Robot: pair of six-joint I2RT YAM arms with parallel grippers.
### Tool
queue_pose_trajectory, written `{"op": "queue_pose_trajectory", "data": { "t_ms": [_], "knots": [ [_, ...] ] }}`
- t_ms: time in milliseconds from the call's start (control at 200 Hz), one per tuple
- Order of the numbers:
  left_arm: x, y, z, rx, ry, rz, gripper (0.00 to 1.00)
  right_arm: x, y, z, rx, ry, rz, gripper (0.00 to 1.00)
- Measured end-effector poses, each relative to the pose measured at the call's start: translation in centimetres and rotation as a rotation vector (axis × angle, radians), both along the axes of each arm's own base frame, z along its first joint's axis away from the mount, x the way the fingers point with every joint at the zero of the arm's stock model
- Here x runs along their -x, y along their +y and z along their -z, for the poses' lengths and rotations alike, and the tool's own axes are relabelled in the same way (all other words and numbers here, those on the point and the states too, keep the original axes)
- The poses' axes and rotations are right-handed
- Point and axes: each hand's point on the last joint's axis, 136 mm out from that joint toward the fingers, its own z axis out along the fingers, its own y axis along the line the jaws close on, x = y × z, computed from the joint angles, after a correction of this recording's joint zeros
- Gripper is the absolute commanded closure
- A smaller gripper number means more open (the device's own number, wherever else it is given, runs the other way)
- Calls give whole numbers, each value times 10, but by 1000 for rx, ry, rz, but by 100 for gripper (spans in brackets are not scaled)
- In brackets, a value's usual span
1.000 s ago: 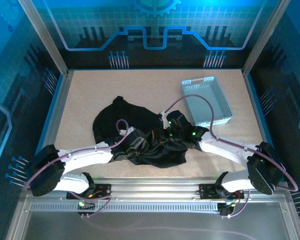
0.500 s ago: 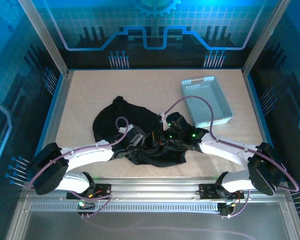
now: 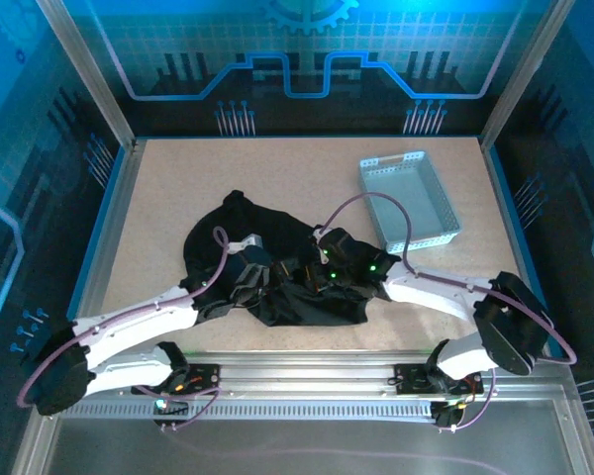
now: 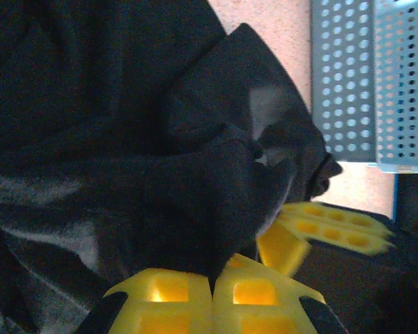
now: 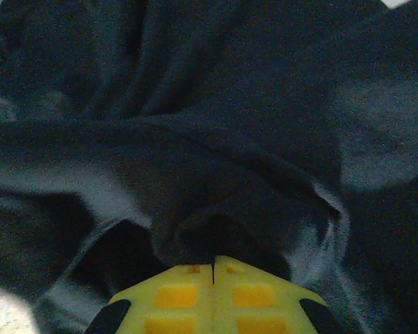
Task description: Fold the inside-out t-shirt
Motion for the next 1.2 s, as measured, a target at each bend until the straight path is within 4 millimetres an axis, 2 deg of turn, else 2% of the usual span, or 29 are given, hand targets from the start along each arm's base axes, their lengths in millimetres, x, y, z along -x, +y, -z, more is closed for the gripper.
{"op": "queue_pose_trajectory", "data": {
  "t_ms": [175, 290, 385, 450, 535, 610, 715, 845, 1141, 1201],
  "knots": [
    [4, -1, -26, 86, -61, 23, 100, -21, -19, 14, 24, 37, 80, 100],
    [5, -2, -28, 119, -70, 40, 100, -25, -23, 15, 27, 35, 92, 100],
    [4, 0, -24, 128, -66, 43, 100, -26, -23, 13, 29, 26, 84, 83],
    [3, 1, -23, 131, -62, 43, 100, -24, -22, 5, 25, -2, 66, 71],
    [1, 0, -23, 139, -65, 42, 100, -15, -21, -17, 8, -70, 28, 59],
    [-1, -1, -22, 140, -64, 41, 100, -1, -13, -41, -20, -142, -33, 52],
    [-2, -3, -22, 147, -63, 47, 100, 25, 3, -64, -47, -236, -146, 50],
    [-2, -4, -23, 153, -63, 51, 100, 43, 18, -59, -41, -275, -251, 51],
    [0, -6, -22, 158, -56, 63, 100, 35, 36, -35, 8, -300, -315, 48],
    [0, -6, -22, 159, -55, 65, 100, 34, 40, -34, 13, -306, -326, 52]
  ]
}}
